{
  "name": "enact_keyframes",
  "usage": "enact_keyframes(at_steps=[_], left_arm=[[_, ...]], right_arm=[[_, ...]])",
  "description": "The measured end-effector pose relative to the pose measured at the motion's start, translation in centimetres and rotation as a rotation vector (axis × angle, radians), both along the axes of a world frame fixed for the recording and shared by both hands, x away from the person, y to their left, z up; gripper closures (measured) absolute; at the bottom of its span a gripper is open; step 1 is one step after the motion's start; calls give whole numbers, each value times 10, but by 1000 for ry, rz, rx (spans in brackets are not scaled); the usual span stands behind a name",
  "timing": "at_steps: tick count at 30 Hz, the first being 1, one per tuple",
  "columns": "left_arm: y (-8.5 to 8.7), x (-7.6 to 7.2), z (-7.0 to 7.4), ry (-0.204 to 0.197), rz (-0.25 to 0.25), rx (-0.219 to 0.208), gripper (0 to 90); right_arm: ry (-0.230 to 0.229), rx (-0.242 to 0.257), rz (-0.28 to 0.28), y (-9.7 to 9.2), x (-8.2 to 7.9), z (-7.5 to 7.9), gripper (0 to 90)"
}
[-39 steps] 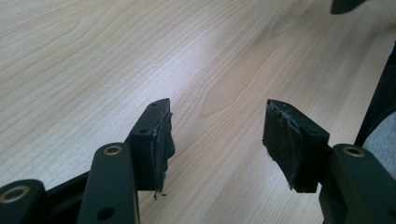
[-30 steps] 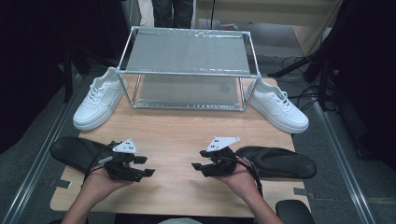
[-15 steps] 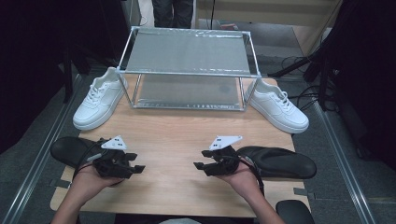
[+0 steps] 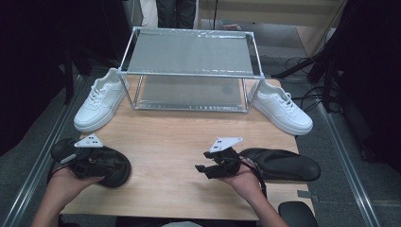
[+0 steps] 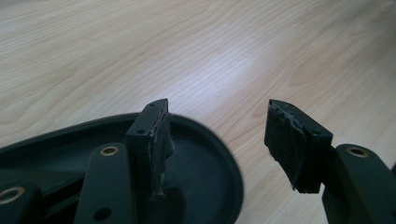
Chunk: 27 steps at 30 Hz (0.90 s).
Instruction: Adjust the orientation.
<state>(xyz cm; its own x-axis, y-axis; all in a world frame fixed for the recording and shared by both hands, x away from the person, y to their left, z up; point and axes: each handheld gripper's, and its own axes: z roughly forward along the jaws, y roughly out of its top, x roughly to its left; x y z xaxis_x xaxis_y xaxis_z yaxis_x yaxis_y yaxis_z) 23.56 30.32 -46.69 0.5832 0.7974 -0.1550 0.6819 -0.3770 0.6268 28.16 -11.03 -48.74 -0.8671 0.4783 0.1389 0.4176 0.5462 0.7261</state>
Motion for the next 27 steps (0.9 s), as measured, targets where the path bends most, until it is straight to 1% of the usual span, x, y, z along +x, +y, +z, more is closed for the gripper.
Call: enact_keyframes(at_steps=[1, 2, 4, 6, 7, 9, 10, 11, 14, 18, 19, 20, 21, 22, 23, 24, 27], left_arm=[[2, -1, 0, -3, 17, 11, 408], [2, -1, 0, -3, 17, 11, 407], [8, -2, 1, -2, 32, 22, 405], [17, -6, 1, 0, 58, 44, 402], [17, -6, 1, 0, 58, 44, 401], [24, -10, 0, 3, 74, 59, 401], [30, -14, -3, 9, 85, 67, 400], [34, -16, -4, 9, 91, 68, 401], [41, -19, -8, 17, 112, 58, 400], [45, -19, -12, 30, 119, 49, 401], [46, -19, -17, 46, 122, 47, 401], [46, -19, -17, 46, 122, 47, 400], [47, -19, -21, 62, 123, 58, 400], [47, -19, -21, 62, 123, 58, 400], [48, -18, -24, 72, 119, 59, 400], [48, -17, -26, 81, 115, 53, 395], [51, -16, -29, 80, 106, 23, 390]], right_arm=[[-2, -2, 1, 0, 0, 0, 424], [-2, -3, 1, 0, 0, 0, 423], [-2, -2, 1, 0, 0, 0, 423], [-6, -4, 3, 0, 0, 0, 422], [-6, -4, 3, 0, 0, 0, 422], [-10, -6, 8, 1, 0, 0, 421], [-13, -7, 9, 1, 0, 0, 420], [-11, -8, 9, 2, 0, 0, 420], [-11, -15, 11, 3, 0, 0, 419], [-10, -21, 14, 5, 0, -1, 418], [-11, -21, 19, 6, 0, -1, 418], [-12, -23, 20, 6, 0, -1, 418], [-12, -24, 22, 6, 0, -1, 418], [-15, -24, 25, 7, 0, -1, 418], [-15, -24, 25, 7, 0, -1, 418], [-15, -25, 26, 7, 0, -1, 417], [-13, -31, 28, 8, 0, -1, 415]])
